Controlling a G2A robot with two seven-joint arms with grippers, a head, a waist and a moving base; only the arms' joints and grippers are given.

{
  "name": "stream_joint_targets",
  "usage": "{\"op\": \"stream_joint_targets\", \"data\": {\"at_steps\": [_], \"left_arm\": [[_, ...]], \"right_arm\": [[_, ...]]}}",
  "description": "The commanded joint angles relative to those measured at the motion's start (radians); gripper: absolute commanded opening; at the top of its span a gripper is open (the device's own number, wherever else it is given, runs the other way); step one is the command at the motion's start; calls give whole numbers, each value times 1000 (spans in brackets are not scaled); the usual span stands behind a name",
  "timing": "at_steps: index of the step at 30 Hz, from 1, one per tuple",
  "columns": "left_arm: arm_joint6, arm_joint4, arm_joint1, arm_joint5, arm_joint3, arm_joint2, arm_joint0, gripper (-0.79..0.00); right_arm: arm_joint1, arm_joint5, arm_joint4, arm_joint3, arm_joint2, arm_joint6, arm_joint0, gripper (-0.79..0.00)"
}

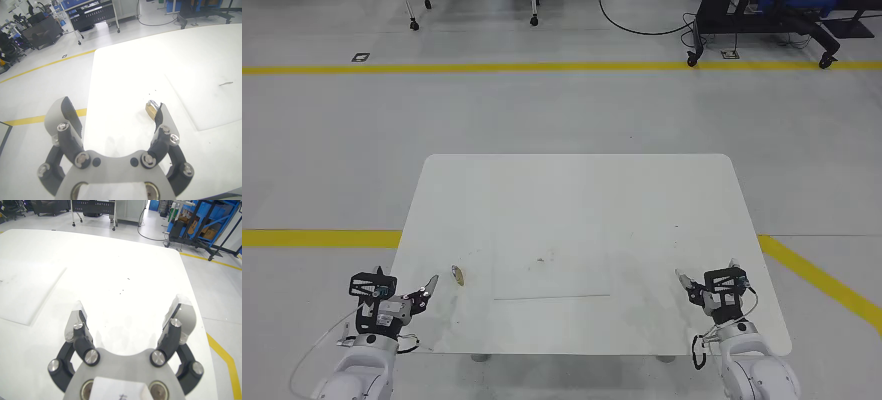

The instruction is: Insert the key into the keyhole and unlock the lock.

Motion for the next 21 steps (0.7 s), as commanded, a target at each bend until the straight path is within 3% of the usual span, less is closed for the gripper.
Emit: {"op": "stream_joint_targets", "data": {"at_steps": [1, 12, 15, 21], "left_arm": [[0, 0, 0, 0, 0, 0, 0, -1], [0, 0, 0, 0, 0, 0, 0, 0], [0, 0, 0, 0, 0, 0, 0, 0], [0, 0, 0, 0, 0, 0, 0, 0]], "right_arm": [[0, 0, 0, 0, 0, 0, 0, 0], [0, -12, -4, -7, -5, -3, 4, 0], [3, -132, -52, 1, -59, 10, 83, 0], [-12, -270, -126, 114, -250, 47, 299, 0]]}}
